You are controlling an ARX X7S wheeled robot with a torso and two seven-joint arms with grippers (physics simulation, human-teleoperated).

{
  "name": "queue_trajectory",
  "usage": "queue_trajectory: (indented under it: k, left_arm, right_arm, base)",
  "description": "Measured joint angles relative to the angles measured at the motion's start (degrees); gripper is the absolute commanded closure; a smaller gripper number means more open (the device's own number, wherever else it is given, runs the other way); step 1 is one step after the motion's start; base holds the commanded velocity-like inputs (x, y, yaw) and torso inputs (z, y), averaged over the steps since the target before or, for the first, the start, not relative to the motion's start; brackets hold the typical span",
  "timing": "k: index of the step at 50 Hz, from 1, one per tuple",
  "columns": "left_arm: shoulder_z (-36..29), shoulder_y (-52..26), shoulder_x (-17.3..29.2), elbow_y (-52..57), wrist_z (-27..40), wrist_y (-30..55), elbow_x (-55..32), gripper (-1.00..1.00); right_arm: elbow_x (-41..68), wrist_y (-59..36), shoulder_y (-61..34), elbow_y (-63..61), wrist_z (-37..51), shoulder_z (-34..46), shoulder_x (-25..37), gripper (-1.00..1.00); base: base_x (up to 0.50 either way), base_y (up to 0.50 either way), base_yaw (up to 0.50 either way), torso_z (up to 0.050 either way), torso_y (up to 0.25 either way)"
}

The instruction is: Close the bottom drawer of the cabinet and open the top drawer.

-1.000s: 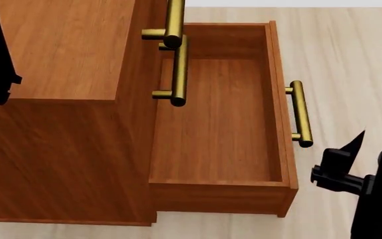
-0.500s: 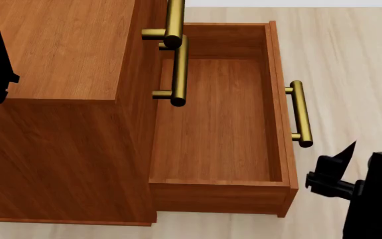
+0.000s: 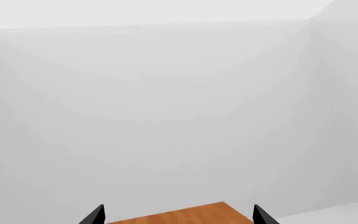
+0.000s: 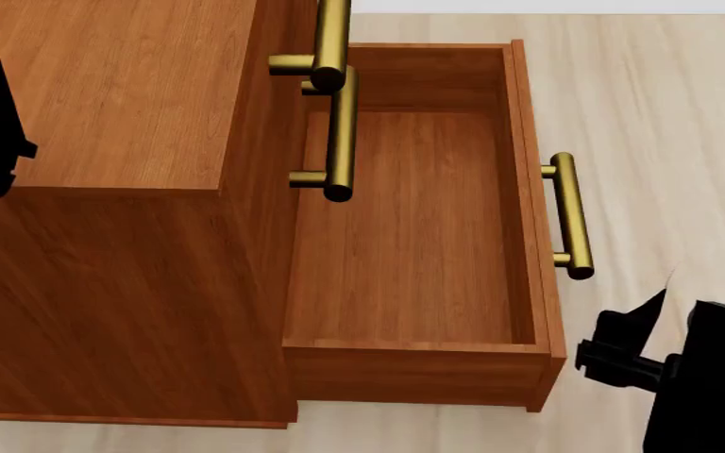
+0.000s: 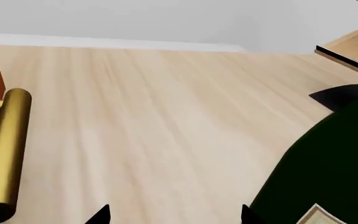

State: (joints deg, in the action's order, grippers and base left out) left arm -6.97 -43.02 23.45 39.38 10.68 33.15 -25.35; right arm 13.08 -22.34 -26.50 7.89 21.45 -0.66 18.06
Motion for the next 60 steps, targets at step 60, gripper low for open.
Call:
queue_trajectory:
  k: [60]
  left_arm:
    - [-0.8, -1.1, 1.0, 0.4, 1.0, 0.4, -0.8, -1.0]
  right_arm:
    - [-1.2, 12.6, -11.4, 28.8, -6.3, 3.1, -3.5, -1.0]
  base:
    - [0.0, 0.0, 0.0, 0.0, 0.0]
